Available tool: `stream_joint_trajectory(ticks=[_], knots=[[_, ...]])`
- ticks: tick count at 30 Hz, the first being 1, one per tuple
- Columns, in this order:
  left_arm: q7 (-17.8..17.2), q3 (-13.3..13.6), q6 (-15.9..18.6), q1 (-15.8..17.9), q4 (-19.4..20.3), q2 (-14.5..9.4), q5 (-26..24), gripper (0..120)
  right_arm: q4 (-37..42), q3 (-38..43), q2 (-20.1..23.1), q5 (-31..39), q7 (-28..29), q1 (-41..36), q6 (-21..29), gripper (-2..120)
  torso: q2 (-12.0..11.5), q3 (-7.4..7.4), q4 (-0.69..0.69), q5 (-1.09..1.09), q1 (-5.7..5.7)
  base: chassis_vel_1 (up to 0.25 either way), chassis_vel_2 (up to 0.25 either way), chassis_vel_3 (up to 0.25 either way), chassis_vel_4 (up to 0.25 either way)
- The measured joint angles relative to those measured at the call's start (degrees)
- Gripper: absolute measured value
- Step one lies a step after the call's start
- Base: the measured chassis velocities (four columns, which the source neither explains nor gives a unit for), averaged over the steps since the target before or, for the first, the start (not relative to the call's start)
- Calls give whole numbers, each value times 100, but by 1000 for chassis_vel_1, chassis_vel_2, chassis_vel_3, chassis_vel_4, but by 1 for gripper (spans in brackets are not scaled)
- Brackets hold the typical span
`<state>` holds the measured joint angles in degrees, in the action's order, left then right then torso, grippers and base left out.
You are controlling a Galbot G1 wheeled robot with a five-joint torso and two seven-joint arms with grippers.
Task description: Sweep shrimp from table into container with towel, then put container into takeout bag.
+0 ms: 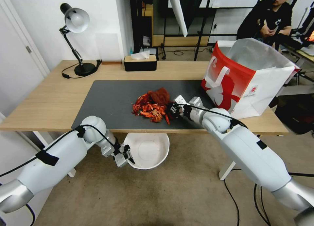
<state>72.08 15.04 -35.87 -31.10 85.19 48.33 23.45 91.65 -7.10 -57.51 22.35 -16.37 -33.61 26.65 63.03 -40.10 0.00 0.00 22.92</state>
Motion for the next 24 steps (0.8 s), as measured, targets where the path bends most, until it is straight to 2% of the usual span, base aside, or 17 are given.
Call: stream_joint_trajectory(ticks=[17,24], knots=[[35,14,18,15,39,-34,-65,0,157,66,41,-59,-20,-141,-13,4,0,0,0,0,0,0,0,0,0],[52,24,73,-45,241,-127,-98,0,367,129,105,-93,-22,-308,-24,4,0,0,0,-1,0,0,0,0,0]])
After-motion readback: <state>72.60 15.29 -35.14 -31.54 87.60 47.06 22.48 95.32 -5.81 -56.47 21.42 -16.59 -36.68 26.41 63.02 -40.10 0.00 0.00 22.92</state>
